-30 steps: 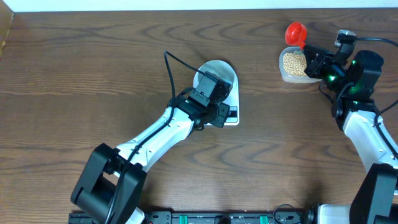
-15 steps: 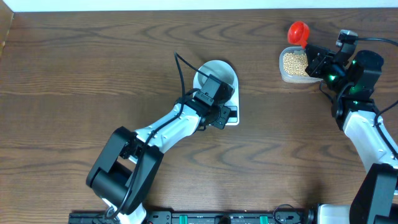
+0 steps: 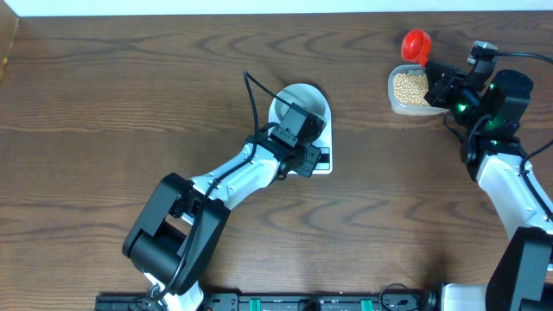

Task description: Scoop item into bowl and weigh 50g on scale

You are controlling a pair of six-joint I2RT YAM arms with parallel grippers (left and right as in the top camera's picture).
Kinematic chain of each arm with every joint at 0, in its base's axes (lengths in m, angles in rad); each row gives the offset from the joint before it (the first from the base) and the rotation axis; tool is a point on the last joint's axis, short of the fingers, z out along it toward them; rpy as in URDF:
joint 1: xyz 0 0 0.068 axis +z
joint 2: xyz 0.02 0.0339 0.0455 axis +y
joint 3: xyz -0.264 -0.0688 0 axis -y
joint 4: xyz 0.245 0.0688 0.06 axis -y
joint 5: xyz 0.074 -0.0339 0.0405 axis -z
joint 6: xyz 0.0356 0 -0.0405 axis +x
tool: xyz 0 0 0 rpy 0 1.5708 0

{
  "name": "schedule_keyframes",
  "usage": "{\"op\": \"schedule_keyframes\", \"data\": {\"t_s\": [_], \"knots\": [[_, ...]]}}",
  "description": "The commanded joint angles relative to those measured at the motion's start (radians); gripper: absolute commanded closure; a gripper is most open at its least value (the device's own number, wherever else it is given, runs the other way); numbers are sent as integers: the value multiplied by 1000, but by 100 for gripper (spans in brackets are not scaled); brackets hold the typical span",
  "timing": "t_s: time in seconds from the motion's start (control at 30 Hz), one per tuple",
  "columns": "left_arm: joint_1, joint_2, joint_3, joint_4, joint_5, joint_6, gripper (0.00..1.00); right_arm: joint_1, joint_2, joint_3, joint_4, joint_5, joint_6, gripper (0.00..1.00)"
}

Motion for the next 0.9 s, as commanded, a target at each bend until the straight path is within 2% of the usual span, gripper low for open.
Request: {"op": "schedule_keyframes", "data": {"t_s": [0.0, 0.7, 0.87], "knots": [[5, 14, -2, 2, -27, 18, 93, 5, -2, 18, 3, 12, 11, 99], [4, 70, -4, 2, 7, 17, 93, 5, -2, 18, 3, 8, 11, 99], [4, 19, 6, -23, 7, 18, 93, 5, -2, 18, 3, 8, 11, 99]]}}
